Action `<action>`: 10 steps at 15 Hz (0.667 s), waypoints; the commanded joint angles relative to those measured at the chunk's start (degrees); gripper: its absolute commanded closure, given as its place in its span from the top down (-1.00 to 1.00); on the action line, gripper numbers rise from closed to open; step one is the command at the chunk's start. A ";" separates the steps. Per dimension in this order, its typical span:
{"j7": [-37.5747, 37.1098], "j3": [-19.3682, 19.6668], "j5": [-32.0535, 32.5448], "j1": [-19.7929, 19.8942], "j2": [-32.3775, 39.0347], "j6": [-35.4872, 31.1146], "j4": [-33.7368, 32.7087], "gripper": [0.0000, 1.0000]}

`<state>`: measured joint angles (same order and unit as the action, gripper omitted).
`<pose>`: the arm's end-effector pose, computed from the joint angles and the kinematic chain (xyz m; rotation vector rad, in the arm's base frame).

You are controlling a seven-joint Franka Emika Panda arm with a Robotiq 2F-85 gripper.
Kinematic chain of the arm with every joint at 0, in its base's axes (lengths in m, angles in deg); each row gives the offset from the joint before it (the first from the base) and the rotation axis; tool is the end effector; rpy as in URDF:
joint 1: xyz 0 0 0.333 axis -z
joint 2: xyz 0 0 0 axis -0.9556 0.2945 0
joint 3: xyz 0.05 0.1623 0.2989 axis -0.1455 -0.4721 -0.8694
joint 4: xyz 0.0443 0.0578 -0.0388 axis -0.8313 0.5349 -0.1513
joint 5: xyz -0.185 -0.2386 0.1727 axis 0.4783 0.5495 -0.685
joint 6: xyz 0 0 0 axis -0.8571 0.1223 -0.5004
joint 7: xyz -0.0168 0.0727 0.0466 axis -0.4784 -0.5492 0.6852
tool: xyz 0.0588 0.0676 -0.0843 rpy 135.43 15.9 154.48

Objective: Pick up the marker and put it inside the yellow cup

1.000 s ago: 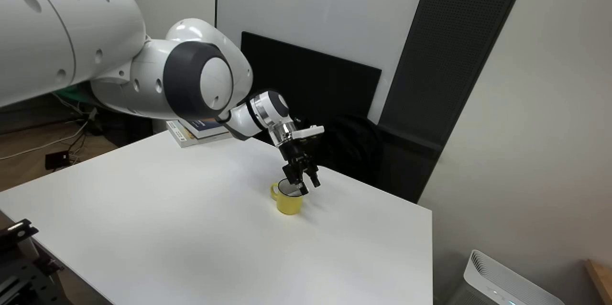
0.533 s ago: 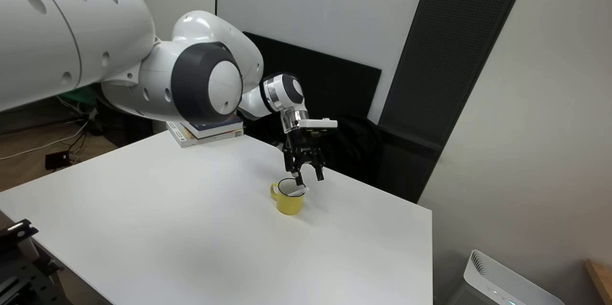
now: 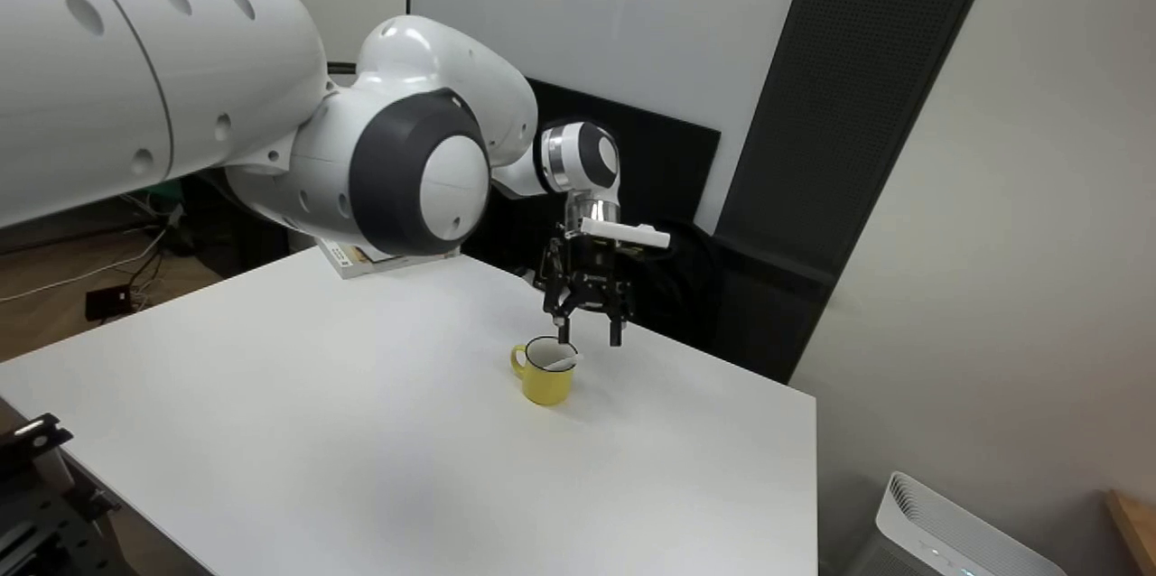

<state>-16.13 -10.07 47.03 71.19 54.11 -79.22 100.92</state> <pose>0.7117 -0.0571 0.1118 2.5543 1.2615 -0.9787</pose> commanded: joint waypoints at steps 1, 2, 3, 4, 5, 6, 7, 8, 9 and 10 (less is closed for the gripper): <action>-6.01 -2.52 -3.83 3.57 1.34 -0.64 -4.49 1.00; -7.13 -2.90 -4.60 4.28 1.32 -2.00 -4.63 1.00; -7.97 -3.49 -5.55 5.10 1.29 -3.36 -4.70 1.00; -9.05 -3.98 -6.49 5.78 1.21 -4.88 -4.66 1.00; -10.10 -4.48 -7.38 6.41 1.22 -6.65 -4.66 1.00; -11.25 -4.91 -8.14 6.90 1.18 -8.68 -4.43 1.00; -12.58 -5.26 -8.78 7.27 1.09 -10.97 -3.92 1.00; -14.09 -5.49 -9.33 7.60 0.87 -13.31 -3.25 1.00; -15.72 -5.75 -9.84 7.86 0.45 -15.83 -2.22 1.00; -17.37 -5.88 -10.19 8.04 0.16 -18.32 -1.49 1.00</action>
<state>-27.71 -14.73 38.35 78.40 54.20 -92.57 99.35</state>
